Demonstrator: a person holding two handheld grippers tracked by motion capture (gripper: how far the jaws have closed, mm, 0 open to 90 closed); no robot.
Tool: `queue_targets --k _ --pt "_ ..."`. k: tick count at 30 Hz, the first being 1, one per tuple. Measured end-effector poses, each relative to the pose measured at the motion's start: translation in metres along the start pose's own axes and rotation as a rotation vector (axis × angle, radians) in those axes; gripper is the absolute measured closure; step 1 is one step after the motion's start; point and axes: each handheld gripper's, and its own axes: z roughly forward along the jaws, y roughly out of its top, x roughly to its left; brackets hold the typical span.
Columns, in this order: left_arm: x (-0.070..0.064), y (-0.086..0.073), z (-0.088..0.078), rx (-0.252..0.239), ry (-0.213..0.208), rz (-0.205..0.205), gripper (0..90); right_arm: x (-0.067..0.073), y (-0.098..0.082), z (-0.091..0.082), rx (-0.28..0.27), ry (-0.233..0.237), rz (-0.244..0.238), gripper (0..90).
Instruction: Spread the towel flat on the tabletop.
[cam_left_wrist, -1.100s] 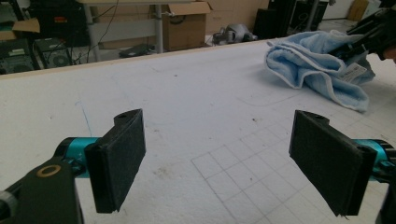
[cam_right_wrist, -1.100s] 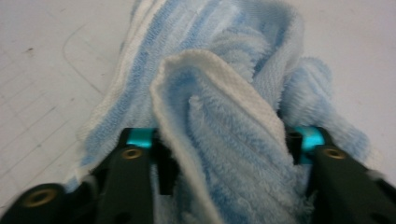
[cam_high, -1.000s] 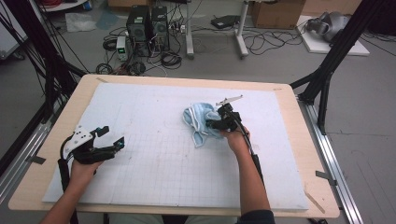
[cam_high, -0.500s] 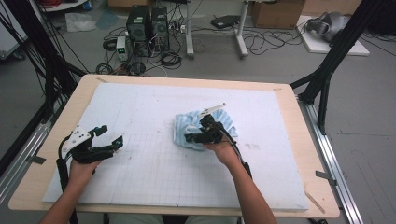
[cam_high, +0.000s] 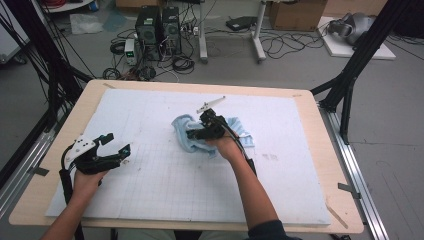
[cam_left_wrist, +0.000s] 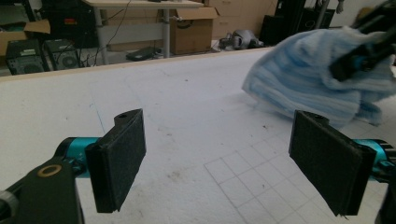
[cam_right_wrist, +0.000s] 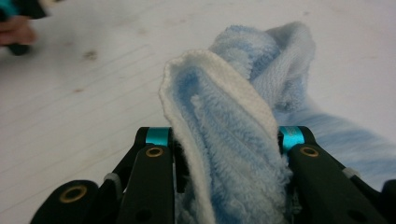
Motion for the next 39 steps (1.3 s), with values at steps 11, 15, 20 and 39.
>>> queue_targets --k 11,15,20,39 --pt "0.004 -0.001 -0.003 -0.004 0.008 -0.007 19.2 -0.049 0.016 0.017 0.022 -0.273 0.003 53.1" --pt "0.004 -0.001 -0.003 -0.001 0.008 -0.007 19.3 -0.061 0.011 0.003 0.014 -0.496 0.078 35.8" --pt "0.003 -0.001 -0.002 -0.001 0.003 -0.006 19.3 -0.061 0.011 -0.028 -0.104 -0.522 0.166 29.0" --pt "-0.002 -0.001 0.001 0.004 -0.01 0.001 19.3 -0.005 -0.057 -0.055 -0.04 -0.311 0.076 42.5"
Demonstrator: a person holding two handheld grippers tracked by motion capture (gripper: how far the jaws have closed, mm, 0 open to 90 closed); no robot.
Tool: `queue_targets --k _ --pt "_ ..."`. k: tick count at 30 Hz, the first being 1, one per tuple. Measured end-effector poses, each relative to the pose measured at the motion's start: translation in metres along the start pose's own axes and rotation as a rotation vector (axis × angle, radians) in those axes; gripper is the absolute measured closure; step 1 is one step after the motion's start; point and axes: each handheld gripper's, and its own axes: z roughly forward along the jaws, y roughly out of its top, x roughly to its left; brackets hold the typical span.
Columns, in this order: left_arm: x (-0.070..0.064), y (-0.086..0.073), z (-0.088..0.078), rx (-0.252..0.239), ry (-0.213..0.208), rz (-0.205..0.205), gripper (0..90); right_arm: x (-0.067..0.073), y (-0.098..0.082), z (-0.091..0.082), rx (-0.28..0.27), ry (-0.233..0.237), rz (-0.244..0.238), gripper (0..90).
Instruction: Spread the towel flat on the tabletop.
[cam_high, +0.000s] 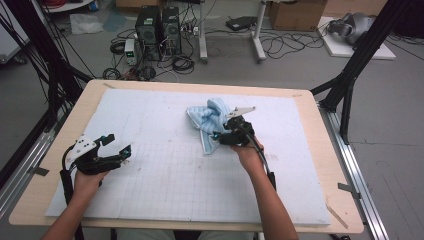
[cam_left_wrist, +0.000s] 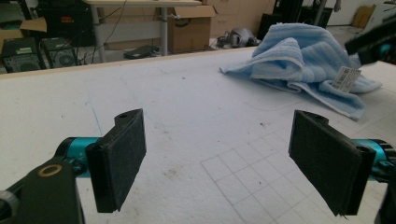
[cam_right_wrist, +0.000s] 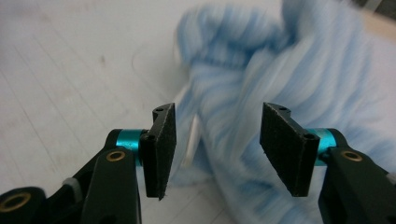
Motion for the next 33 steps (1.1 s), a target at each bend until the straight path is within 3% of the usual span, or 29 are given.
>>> queue_targets --k 4,7,9,10,11,13,18,25,28,30,33 --pt "-0.001 0.0 0.0 0.001 -0.002 0.004 19.4 0.004 -0.011 0.026 0.07 -0.052 0.004 32.9" --pt "0.0 0.0 0.001 0.001 -0.001 0.001 19.4 0.006 -0.013 0.041 0.086 -0.103 -0.022 31.7" --pt "0.001 0.0 0.001 0.0 0.001 -0.001 19.4 0.006 -0.012 0.044 0.078 -0.104 -0.003 43.3" --pt "0.001 0.0 0.001 0.0 0.001 -0.002 19.4 0.009 -0.011 0.04 0.076 -0.092 -0.011 68.0" --pt "0.001 0.0 0.001 0.0 0.001 -0.002 19.4 0.009 -0.011 0.04 0.076 -0.092 -0.011 68.0" --pt "0.002 0.0 0.0 0.001 0.003 -0.002 19.4 0.01 -0.012 0.037 0.074 -0.046 -0.001 76.1" --pt "0.004 0.0 -0.001 -0.003 0.011 -0.004 19.4 0.023 -0.017 0.029 0.067 0.11 0.028 76.4" --pt "0.003 0.001 -0.001 -0.002 0.009 -0.002 19.4 0.061 -0.023 0.023 0.044 0.315 0.032 75.2" --pt "0.003 0.001 -0.001 -0.003 0.008 -0.003 19.4 0.08 -0.024 0.023 0.047 0.365 0.017 74.2" --pt "0.003 0.001 -0.001 -0.001 0.009 -0.002 19.5 0.088 -0.025 0.023 0.046 0.419 0.026 71.9" --pt "0.003 0.001 -0.001 -0.001 0.01 -0.003 19.4 0.092 -0.023 0.017 0.019 0.487 0.011 59.5"
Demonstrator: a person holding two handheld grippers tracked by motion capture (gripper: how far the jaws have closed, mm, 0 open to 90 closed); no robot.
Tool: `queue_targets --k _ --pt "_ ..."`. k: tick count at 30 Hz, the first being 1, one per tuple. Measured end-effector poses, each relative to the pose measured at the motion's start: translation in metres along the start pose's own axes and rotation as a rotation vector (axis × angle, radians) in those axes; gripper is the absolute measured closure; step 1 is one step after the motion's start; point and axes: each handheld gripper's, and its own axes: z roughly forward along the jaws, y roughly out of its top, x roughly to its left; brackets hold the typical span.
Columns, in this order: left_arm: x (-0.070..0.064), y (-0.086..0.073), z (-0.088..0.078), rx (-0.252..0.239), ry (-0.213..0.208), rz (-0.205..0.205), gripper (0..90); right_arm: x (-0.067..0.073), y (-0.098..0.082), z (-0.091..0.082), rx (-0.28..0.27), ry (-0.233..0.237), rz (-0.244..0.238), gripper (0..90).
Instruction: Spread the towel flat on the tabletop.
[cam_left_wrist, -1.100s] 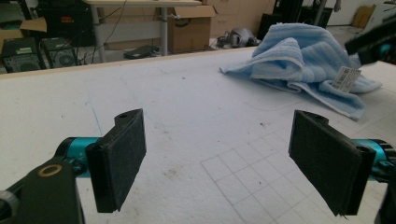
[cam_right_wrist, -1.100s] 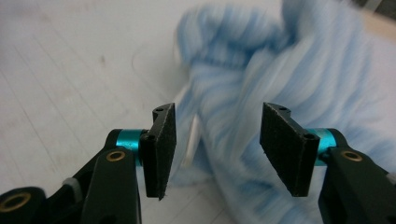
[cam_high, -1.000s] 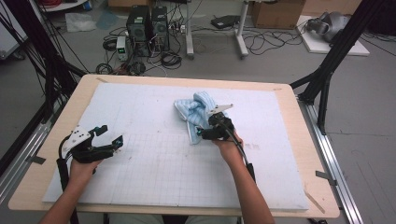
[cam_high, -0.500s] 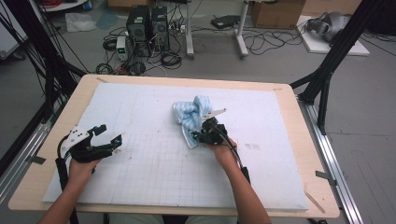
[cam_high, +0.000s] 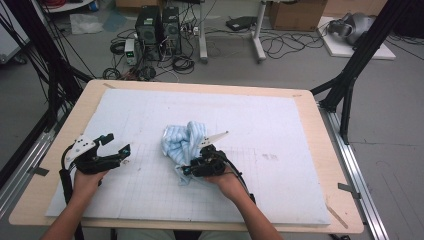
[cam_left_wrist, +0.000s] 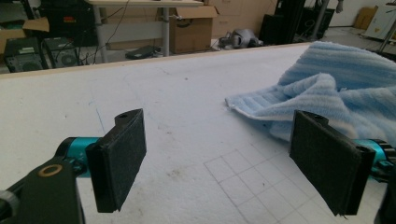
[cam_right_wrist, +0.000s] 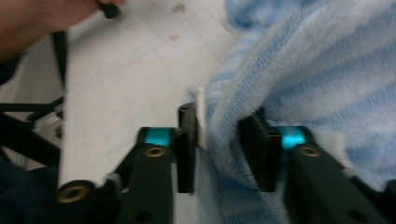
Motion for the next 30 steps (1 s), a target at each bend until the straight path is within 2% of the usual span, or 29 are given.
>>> queue_targets --k 2,4,6,8,9,10,11,13,15,17,19,20,21,22,25,26,27,30 --pt "0.0 0.0 0.0 -0.001 0.002 -0.003 19.5 -0.001 0.002 -0.009 -0.04 0.005 0.008 52.7" --pt "0.0 0.0 0.0 0.0 0.002 -0.002 19.5 -0.008 0.005 -0.028 -0.127 -0.016 0.02 50.6" --pt "0.0 0.0 0.0 0.0 0.001 -0.003 19.5 -0.019 0.005 -0.048 -0.205 -0.092 0.041 50.9" --pt "0.0 0.0 0.001 0.001 -0.002 -0.002 19.5 -0.034 0.002 -0.065 -0.258 -0.185 0.09 56.5" --pt "-0.001 0.0 0.001 -0.001 -0.001 -0.004 19.5 -0.041 -0.001 -0.071 -0.263 -0.253 0.112 59.4" --pt "-0.001 0.0 0.001 0.0 -0.001 -0.003 19.5 -0.048 -0.003 -0.075 -0.243 -0.32 0.134 61.7" --pt "-0.001 0.0 0.002 0.0 -0.003 -0.005 19.5 -0.055 -0.005 -0.076 -0.22 -0.366 0.153 62.6" --pt "0.0 0.0 0.002 0.002 -0.004 -0.003 19.5 -0.066 -0.008 -0.072 -0.183 -0.409 0.179 63.8" --pt "-0.001 0.0 0.002 0.001 -0.007 -0.003 19.6 -0.074 -0.008 -0.064 -0.137 -0.442 0.179 63.7" --pt "0.0 0.0 0.002 0.001 -0.006 -0.002 19.6 -0.08 -0.004 -0.046 -0.083 -0.453 0.181 60.8" --pt "0.0 0.0 0.002 0.003 -0.006 -0.004 19.5 -0.081 -0.003 -0.04 -0.073 -0.451 0.169 59.0" --pt "0.0 0.0 0.002 0.004 -0.007 -0.001 19.5 -0.081 -0.001 -0.035 -0.076 -0.44 0.167 54.7" --pt "0.0 0.0 0.002 0.003 -0.006 -0.004 19.6 -0.08 0.004 -0.024 -0.066 -0.415 0.179 46.7" --pt "0.0 0.0 0.002 0.003 -0.006 -0.005 19.6 -0.08 0.004 -0.024 -0.066 -0.415 0.179 46.7" --pt "0.0 0.0 0.002 0.002 -0.005 -0.006 19.6 -0.073 0.008 -0.005 -0.005 -0.398 0.124 43.2" --pt "0.0 0.0 0.002 0.002 -0.005 -0.004 19.6 -0.068 0.01 -0.001 0.016 -0.43 0.082 51.2" --pt "0.0 0.0 0.002 0.0 -0.005 -0.004 19.6 -0.065 0.011 0.001 0.031 -0.41 0.037 63.9" --pt "0.0 0.0 0.002 0.003 -0.005 -0.004 19.7 -0.059 0.012 0.003 0.053 -0.372 -0.016 82.6"
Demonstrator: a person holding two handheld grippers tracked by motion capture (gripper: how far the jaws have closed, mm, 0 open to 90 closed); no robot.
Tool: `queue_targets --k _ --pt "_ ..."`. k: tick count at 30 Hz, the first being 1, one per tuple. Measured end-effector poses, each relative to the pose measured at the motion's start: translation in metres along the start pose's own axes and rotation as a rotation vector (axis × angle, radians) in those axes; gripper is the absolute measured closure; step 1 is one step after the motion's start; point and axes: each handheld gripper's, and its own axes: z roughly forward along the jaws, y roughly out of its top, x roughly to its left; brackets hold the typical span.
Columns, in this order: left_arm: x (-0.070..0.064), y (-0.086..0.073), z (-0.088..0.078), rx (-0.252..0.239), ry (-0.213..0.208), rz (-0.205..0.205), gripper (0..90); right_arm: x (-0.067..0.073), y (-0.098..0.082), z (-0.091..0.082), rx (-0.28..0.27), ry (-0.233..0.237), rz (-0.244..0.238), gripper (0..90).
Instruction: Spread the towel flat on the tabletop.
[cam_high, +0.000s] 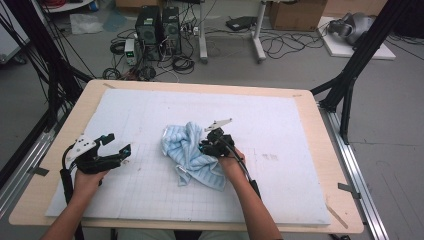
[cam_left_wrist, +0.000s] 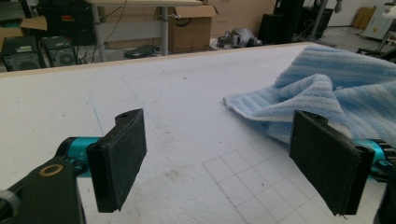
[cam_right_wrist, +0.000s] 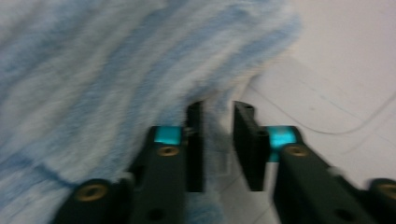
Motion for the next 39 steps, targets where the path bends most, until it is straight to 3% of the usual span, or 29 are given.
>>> queue_targets --k 2,4,5,6,8,10,13,15,20,21,23,24,26,29,31,34,36,39 --pt "0.0 0.0 0.0 -0.001 0.0 -0.001 19.7 0.0 0.0 -0.001 0.003 0.013 -0.013 89.2" --pt "0.001 0.0 0.0 0.0 0.001 0.001 19.7 -0.003 0.0 -0.004 -0.02 0.009 -0.001 88.8" --pt "0.001 0.0 0.0 0.0 0.002 0.0 19.7 -0.01 0.0 -0.01 -0.067 -0.009 0.07 64.4" --pt "0.001 0.0 0.0 0.0 0.001 0.0 19.7 -0.01 0.0 -0.01 -0.067 -0.009 0.07 64.4" --pt "0.0 0.0 0.0 -0.002 0.002 0.001 19.7 -0.02 -0.001 -0.016 -0.106 -0.015 0.157 56.5" --pt "0.0 0.0 0.0 0.0 0.001 0.0 19.9 -0.026 -0.002 -0.022 -0.158 -0.036 0.207 49.4" --pt "0.0 0.0 0.001 0.0 0.0 0.004 19.9 -0.03 -0.001 -0.026 -0.227 0.023 0.265 48.2" --pt "-0.001 0.0 0.001 0.0 0.0 0.003 19.9 -0.026 0.002 -0.021 -0.205 0.034 0.239 46.6" --pt "0.0 0.0 0.0 0.001 0.0 0.004 20.0 -0.014 0.001 0.005 -0.088 0.078 0.196 42.8" --pt "0.0 0.0 0.0 0.001 0.0 0.002 20.0 -0.012 0.001 0.008 -0.076 0.095 0.198 49.2" --pt "0.0 0.0 0.0 0.001 0.0 0.002 20.1 -0.007 0.002 0.01 -0.06 0.143 0.142 71.0" --pt "0.0 0.0 0.001 0.0 -0.001 0.002 20.1 -0.003 0.004 0.009 -0.061 0.127 0.092 77.3" --pt "0.0 0.0 0.0 0.003 0.0 0.004 20.2 0.005 0.01 0.001 -0.059 0.023 -0.024 78.4" --pt "0.0 0.0 0.0 0.004 0.001 0.002 20.2 0.004 0.012 -0.016 -0.071 -0.144 -0.117 78.4" --pt "0.0 0.0 0.001 0.005 0.001 0.002 20.2 -0.002 0.01 -0.026 -0.078 -0.237 -0.141 78.6" --pt "-0.001 0.0 0.001 0.006 -0.001 0.003 20.2 -0.013 0.009 -0.039 -0.073 -0.341 -0.176 79.6" --pt "-0.002 0.0 0.002 0.008 -0.004 0.005 20.2 -0.02 0.009 -0.045 -0.07 -0.413 -0.225 79.7" --pt "-0.002 0.0 0.002 0.007 -0.002 0.002 20.3 -0.032 0.008 -0.049 -0.061 -0.525 -0.248 79.6"
